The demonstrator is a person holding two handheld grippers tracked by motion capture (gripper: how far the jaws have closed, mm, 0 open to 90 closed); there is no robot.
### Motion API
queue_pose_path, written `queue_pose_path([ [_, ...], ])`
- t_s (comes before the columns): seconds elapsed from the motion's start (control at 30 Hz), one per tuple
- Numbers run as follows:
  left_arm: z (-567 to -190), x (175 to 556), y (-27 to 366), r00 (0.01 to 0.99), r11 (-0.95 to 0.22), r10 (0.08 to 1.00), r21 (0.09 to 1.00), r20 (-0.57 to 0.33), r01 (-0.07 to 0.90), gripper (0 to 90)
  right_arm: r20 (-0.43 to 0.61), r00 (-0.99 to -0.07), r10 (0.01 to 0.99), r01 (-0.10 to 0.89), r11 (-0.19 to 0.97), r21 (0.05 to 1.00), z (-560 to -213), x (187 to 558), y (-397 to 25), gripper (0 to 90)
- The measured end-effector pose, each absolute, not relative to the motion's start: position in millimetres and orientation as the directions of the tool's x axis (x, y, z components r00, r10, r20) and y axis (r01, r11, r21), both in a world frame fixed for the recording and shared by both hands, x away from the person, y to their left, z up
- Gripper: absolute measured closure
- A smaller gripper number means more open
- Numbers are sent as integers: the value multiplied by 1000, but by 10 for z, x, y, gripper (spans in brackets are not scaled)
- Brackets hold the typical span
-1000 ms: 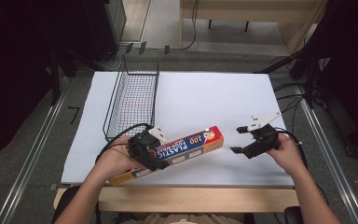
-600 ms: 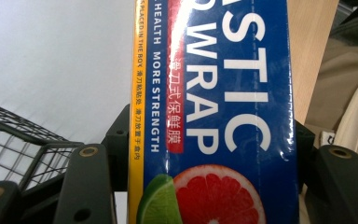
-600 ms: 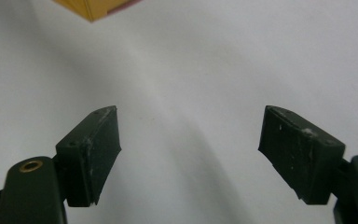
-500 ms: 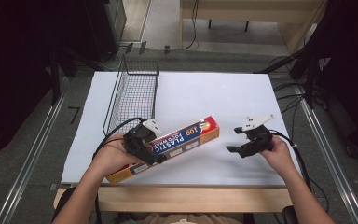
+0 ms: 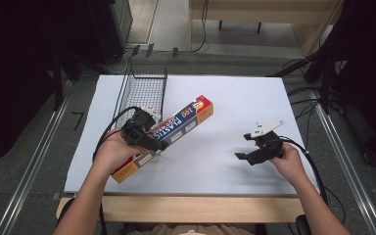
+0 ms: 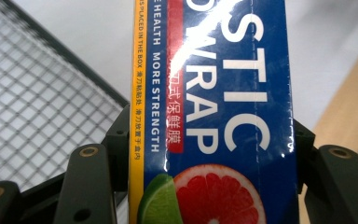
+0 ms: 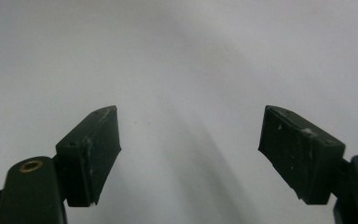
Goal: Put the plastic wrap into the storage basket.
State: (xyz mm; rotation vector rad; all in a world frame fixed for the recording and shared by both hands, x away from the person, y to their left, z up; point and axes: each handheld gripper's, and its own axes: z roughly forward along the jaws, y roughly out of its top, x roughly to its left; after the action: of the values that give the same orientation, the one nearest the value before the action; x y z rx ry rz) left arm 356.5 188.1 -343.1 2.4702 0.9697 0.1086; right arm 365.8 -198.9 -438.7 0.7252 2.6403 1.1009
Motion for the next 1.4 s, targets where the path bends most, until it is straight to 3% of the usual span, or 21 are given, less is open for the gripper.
queue_pose_path([
  [0.63,-3195,4099,1998,623,-525,780,481,-58,702,401,-22,-867,498,340,622,705,-4374,3647,-1961,208],
  [0.87,-3162,4303,2089,551,-453,832,490,-68,745,401,-65,-863,502,310,626,715,-4363,3638,-1962,208],
  [1.4,-3246,4716,2257,318,-236,944,488,-92,840,397,-33,-862,506,327,604,726,-4363,3651,-1964,208],
])
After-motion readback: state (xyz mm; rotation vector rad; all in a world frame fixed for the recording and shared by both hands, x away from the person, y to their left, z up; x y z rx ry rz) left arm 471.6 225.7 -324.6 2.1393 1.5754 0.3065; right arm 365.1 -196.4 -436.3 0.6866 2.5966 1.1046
